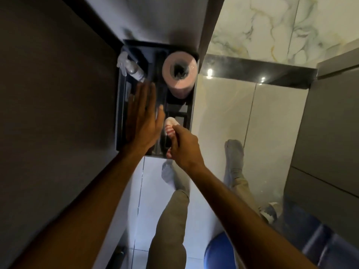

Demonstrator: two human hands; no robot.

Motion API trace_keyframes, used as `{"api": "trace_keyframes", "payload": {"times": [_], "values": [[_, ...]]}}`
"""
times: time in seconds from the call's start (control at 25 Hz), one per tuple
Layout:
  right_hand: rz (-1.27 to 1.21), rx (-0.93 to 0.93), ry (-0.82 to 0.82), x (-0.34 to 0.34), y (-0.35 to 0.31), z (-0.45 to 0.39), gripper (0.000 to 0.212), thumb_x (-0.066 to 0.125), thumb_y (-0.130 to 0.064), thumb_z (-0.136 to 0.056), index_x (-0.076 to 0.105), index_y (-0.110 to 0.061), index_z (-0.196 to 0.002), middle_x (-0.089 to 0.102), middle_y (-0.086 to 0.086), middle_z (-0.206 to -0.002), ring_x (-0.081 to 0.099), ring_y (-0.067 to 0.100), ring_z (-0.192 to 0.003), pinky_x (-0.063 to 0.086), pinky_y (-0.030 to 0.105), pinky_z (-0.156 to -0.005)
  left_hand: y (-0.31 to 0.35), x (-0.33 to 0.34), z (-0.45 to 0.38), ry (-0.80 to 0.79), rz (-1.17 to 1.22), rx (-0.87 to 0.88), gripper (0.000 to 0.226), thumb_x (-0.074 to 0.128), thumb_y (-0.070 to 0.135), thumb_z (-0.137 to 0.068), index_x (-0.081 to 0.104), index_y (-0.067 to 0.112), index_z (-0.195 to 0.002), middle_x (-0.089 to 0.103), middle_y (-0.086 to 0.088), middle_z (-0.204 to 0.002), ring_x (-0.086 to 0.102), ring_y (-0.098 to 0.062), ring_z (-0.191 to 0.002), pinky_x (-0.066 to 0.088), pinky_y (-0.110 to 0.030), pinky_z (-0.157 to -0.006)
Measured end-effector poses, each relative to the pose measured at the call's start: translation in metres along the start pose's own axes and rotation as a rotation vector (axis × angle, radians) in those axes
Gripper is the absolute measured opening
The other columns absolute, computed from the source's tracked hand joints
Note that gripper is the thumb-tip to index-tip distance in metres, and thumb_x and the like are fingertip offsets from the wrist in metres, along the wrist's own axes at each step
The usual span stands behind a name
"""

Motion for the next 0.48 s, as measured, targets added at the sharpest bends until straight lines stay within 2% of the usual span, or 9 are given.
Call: {"api": "trace_keyframes", "payload": {"times": [0.04, 0.08, 0.16, 0.2, 0.28, 0.32, 0.4, 0.48], "values": [[0.044, 0.019, 0.036, 0.015, 0.010, -0.012, 0.031, 0.051, -0.014, -0.118, 0.062, -0.007, -0.146, 0.068, 0.013, -0.147, 0.066, 0.018, -0.124, 0.054, 0.027, -0.118, -0.001, 0.012, -0.007, -0.008, -0.025, 0.017, 0.070, 0.038, 0.041, -0.116, 0.014, 0.010, -0.173, 0.012, -0.019, -0.182, 0.011, -0.035, -0.170, 0.014, -0.059, -0.138], [0.055, 0.049, 0.096, 0.026, 0.018, -0.026, 0.037, 0.046, -0.016, -0.120, 0.056, -0.008, -0.154, 0.062, 0.011, -0.157, 0.062, 0.021, -0.137, 0.049, 0.033, -0.125, -0.003, 0.023, -0.017, -0.012, -0.047, 0.029, 0.071, 0.038, 0.042, -0.116, 0.012, 0.010, -0.174, 0.009, -0.019, -0.183, 0.008, -0.035, -0.170, 0.011, -0.059, -0.139], [0.123, 0.082, 0.129, 0.056, 0.041, -0.055, 0.050, 0.040, -0.020, -0.122, 0.035, -0.012, -0.172, 0.038, 0.009, -0.179, 0.038, 0.028, -0.166, 0.034, 0.040, -0.138, -0.011, 0.045, -0.030, 0.004, -0.099, 0.047, 0.074, 0.035, 0.047, -0.115, 0.009, 0.009, -0.174, 0.006, -0.019, -0.183, 0.005, -0.036, -0.171, 0.007, -0.057, -0.140], [0.240, 0.068, 0.102, 0.071, 0.051, -0.066, 0.058, 0.041, -0.019, -0.122, 0.022, -0.011, -0.176, 0.022, 0.010, -0.186, 0.021, 0.030, -0.174, 0.023, 0.044, -0.143, -0.017, 0.055, -0.032, 0.023, -0.127, 0.047, 0.075, 0.033, 0.050, -0.115, 0.009, 0.009, -0.173, 0.008, -0.019, -0.183, 0.006, -0.037, -0.170, 0.007, -0.057, -0.140], [0.469, 0.025, -0.010, 0.098, 0.074, -0.086, 0.071, 0.041, -0.020, -0.120, 0.001, -0.011, -0.178, -0.005, 0.012, -0.188, -0.005, 0.030, -0.176, 0.003, 0.047, -0.145, -0.029, 0.069, -0.039, 0.105, -0.123, 0.064, 0.075, 0.032, 0.054, -0.115, 0.016, 0.007, -0.172, 0.016, -0.020, -0.181, 0.014, -0.039, -0.169, 0.011, -0.059, -0.139], [0.480, 0.037, -0.049, 0.101, 0.080, -0.094, 0.075, 0.041, -0.021, -0.119, -0.005, -0.012, -0.178, -0.013, 0.012, -0.188, -0.012, 0.030, -0.176, -0.003, 0.049, -0.145, -0.031, 0.071, -0.042, 0.138, -0.127, 0.071, 0.075, 0.032, 0.054, -0.115, 0.021, 0.006, -0.171, 0.021, -0.021, -0.180, 0.019, -0.040, -0.168, 0.015, -0.061, -0.138], [0.457, 0.023, -0.065, 0.099, 0.078, -0.086, 0.077, 0.040, -0.026, -0.119, -0.007, -0.014, -0.178, -0.016, 0.012, -0.187, -0.014, 0.031, -0.175, -0.003, 0.052, -0.144, -0.030, 0.073, -0.046, 0.179, -0.132, 0.075, 0.075, 0.033, 0.055, -0.115, 0.028, 0.004, -0.169, 0.029, -0.024, -0.177, 0.027, -0.043, -0.165, 0.022, -0.064, -0.135], [0.424, -0.052, -0.067, 0.080, 0.064, -0.057, 0.073, 0.042, -0.030, -0.119, 0.002, -0.016, -0.179, -0.006, 0.011, -0.188, 0.001, 0.032, -0.176, 0.011, 0.050, -0.145, -0.029, 0.066, -0.039, 0.142, -0.124, 0.092, 0.081, 0.035, 0.060, -0.113, 0.023, 0.005, -0.171, 0.024, -0.023, -0.179, 0.022, -0.044, -0.166, 0.020, -0.066, -0.135]]}}
Point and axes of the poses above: each hand's wrist, its own z-axis away from the middle knuckle, its own x-axis out of the palm, y = z × x, the point moved 4 cm from there along -z, towards the middle knuckle
